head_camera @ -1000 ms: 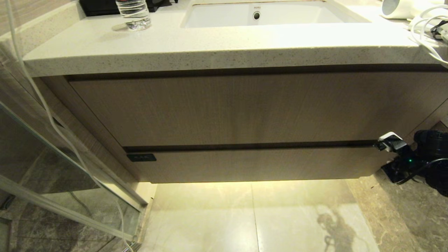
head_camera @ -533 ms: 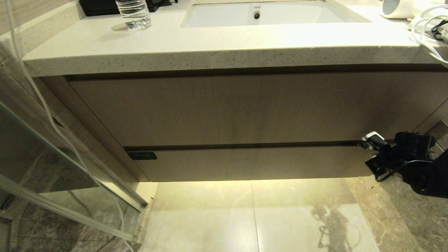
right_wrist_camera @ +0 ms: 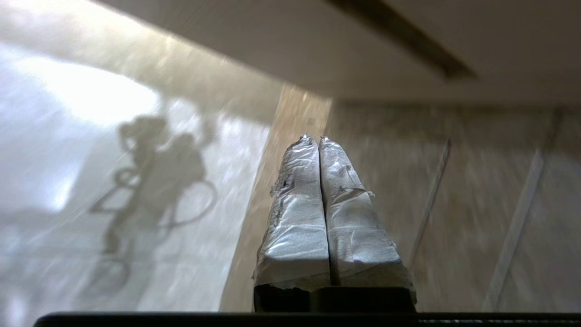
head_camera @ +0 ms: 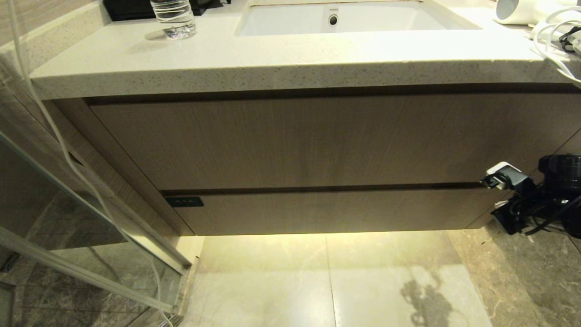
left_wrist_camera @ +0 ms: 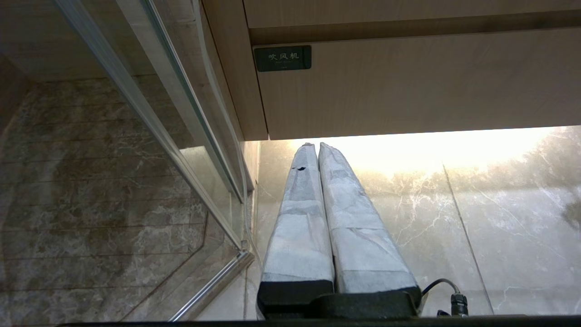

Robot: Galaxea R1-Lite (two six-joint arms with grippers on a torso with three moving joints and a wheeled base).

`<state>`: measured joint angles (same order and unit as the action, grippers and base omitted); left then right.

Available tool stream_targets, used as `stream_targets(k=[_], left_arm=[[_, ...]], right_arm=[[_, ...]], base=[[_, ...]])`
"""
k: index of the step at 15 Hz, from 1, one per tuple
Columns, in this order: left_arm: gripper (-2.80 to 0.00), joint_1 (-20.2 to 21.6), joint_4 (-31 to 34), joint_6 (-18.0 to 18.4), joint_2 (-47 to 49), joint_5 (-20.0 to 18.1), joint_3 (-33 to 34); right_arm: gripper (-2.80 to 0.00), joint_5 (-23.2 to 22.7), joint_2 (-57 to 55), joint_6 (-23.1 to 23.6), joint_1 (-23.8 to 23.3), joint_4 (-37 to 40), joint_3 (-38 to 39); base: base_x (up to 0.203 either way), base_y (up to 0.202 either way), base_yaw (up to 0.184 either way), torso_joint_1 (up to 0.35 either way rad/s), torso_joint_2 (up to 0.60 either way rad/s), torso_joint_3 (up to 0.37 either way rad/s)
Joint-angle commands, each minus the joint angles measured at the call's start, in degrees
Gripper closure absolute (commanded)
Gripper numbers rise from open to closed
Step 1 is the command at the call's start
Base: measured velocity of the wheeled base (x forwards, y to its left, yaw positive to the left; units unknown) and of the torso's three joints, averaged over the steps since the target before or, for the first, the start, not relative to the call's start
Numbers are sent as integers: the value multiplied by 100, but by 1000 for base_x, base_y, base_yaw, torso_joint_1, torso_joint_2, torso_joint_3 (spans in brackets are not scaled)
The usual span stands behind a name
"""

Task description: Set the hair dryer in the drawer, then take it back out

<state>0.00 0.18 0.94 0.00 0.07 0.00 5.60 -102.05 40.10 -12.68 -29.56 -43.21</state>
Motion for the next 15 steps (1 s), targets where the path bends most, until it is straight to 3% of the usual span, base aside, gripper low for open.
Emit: stream_targets(k=[1, 4, 7, 9, 15], left_arm=[[0, 0, -1, 3, 0, 1, 0], [0, 0, -1, 3, 0, 1, 0], [0, 0, -1, 3, 0, 1, 0], [0, 0, -1, 3, 0, 1, 0], [0, 0, -1, 3, 0, 1, 0]], right_arm=[[0, 51, 1957, -73, 52, 592, 856], [0, 133, 4074, -548, 199, 925, 2154], [0, 136, 6198, -1934, 740, 1555, 3230], [0, -84, 7564, -2470, 995, 2166, 3660], [0, -610, 9967, -3122, 1310, 2852, 4215]], base=[[0, 0, 0, 0, 0, 0], [0, 0, 0, 0, 0, 0], [0, 0, 0, 0, 0, 0], [0, 0, 0, 0, 0, 0], [0, 0, 0, 0, 0, 0]])
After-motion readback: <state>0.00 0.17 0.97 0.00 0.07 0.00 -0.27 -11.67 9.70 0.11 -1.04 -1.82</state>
